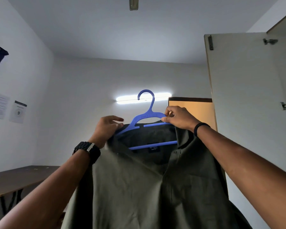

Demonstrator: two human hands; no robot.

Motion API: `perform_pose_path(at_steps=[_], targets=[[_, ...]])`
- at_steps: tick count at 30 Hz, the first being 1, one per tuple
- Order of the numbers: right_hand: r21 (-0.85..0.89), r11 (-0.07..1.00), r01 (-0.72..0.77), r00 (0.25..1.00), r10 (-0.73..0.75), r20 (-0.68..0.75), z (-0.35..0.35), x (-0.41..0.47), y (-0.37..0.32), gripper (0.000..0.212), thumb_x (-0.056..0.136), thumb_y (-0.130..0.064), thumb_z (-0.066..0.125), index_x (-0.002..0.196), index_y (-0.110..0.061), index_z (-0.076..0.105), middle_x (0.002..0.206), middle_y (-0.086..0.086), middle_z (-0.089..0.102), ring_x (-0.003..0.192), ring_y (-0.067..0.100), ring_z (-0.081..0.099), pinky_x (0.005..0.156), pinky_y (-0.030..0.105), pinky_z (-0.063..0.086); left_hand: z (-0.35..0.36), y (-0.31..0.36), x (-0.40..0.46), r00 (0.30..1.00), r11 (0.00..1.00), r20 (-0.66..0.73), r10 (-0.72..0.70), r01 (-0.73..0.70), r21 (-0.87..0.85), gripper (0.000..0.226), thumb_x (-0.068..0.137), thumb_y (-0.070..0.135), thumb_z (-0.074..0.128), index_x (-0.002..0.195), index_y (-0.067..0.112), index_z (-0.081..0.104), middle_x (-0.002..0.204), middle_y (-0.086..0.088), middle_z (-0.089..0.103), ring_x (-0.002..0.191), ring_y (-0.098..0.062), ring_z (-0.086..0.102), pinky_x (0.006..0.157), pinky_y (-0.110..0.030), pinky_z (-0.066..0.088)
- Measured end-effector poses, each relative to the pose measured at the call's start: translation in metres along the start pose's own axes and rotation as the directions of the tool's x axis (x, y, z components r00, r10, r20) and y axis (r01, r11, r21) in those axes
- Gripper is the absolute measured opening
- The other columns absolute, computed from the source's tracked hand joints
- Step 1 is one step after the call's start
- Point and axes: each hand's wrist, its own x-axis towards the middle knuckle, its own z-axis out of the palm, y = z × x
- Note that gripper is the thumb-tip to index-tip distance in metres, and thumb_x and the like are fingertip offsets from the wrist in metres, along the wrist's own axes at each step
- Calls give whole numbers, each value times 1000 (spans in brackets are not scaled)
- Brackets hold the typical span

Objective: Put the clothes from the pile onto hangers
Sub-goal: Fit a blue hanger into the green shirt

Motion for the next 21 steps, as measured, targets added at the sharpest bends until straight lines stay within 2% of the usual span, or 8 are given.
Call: perform_pose_path(at_steps=[3,6,8,12,15,18,21], targets=[[25,1000,16,1000,-16,10,9,-1,0,15,91,-27,62,95,-14,56,105,9,63,92,20,56,77,29,41,3,15,2,987,945,160,20,-71,321,7,87,15,65,89,16,71,86,-2,66,80,-17,59,70,-25,46],[78,997,19,1000,-19,-7,14,-4,0,14,92,-26,61,94,-14,54,105,9,63,98,23,58,78,30,42,9,27,6,959,857,283,9,-153,492,21,88,30,65,99,13,69,91,-3,61,86,-19,55,76,-29,41],[99,995,24,1000,-25,7,15,-6,-1,15,92,-27,60,96,-14,54,106,9,62,100,24,58,81,31,44,15,33,9,941,849,337,3,-180,497,18,88,33,65,91,15,66,88,-3,58,82,-18,52,75,-29,39],[95,996,2,999,-7,51,13,-12,-2,17,92,-27,61,98,-13,54,106,7,59,98,22,56,79,29,42,27,42,14,936,910,351,13,-157,384,16,86,30,69,76,17,66,85,-7,65,78,-21,55,77,-33,43],[100,993,-62,992,50,113,3,-15,3,21,88,-22,67,102,-14,53,107,7,59,98,23,56,81,31,44,35,47,13,944,909,328,18,-153,389,14,83,29,72,78,16,69,85,-6,64,78,-20,54,76,-31,43],[58,988,-140,972,126,196,-7,-18,12,37,79,-7,74,107,-18,53,115,10,63,103,27,60,89,38,50,43,51,9,946,905,324,3,-140,401,13,83,28,72,80,16,69,84,-2,61,81,-19,53,75,-30,41],[-22,986,-166,973,168,158,-14,-17,20,30,79,-1,72,99,-19,61,118,8,62,103,25,59,87,35,52,46,55,9,914,865,398,-75,-138,482,11,83,28,72,80,18,68,81,0,61,81,-19,54,75,-29,42]])
